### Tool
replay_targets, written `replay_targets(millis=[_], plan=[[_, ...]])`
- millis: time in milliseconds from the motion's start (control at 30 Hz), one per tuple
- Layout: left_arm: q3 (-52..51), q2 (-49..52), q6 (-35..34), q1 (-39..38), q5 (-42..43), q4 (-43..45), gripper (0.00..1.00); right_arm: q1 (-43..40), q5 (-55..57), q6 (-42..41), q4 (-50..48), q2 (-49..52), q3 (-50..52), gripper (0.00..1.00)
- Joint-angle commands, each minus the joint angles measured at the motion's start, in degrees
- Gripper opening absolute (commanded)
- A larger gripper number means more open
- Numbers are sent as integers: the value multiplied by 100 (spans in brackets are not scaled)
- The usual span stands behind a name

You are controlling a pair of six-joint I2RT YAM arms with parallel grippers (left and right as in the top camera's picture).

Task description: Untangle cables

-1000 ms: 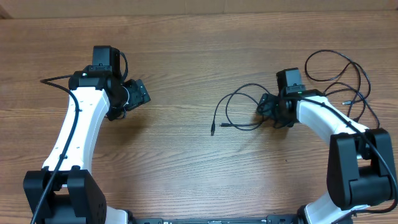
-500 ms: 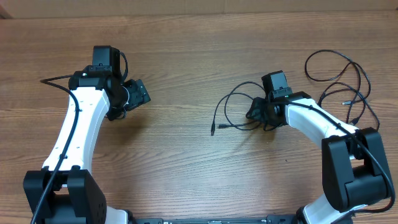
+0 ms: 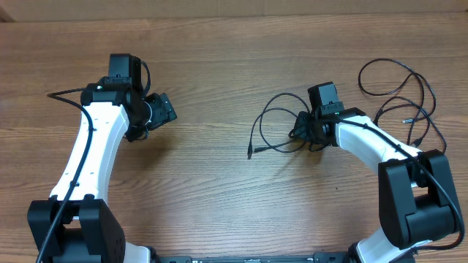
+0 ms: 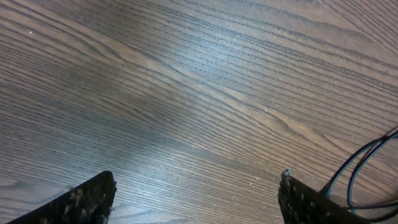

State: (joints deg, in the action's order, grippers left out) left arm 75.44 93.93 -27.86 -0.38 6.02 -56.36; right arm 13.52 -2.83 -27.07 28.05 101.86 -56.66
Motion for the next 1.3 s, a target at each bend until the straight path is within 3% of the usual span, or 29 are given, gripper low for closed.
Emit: replay_targets(millis=[0, 67, 167, 367, 700, 733, 833, 1000, 1267], plan=[[129, -31, 87, -2, 109, -2, 83, -9, -20, -81, -31, 17, 42, 14], [129, -31, 87, -2, 107, -2, 83, -7, -22, -343, 13, 17, 42, 17], [129, -31, 87, -2, 107, -2, 83, -7, -24, -1003, 162, 17, 42, 32], [129, -31, 90, -2, 107, 2, 84, 9, -22, -2420, 516, 17, 46, 32], [129, -31, 111, -2, 103, 2, 84, 284, 627, -2566, 496, 20, 46, 32], [129, -31, 114, -2, 103, 2, 84, 291, 640, -2568, 479, 20, 46, 31], [129, -31, 177, -2, 105, 2, 84, 295, 612, -2566, 466, 20, 46, 14], [129, -31, 177, -2, 105, 2, 84, 295, 391, -2564, 492, 20, 46, 4], [129, -31, 177, -2, 105, 0, 84, 297, 297, -2273, 382, 15, 39, 4]])
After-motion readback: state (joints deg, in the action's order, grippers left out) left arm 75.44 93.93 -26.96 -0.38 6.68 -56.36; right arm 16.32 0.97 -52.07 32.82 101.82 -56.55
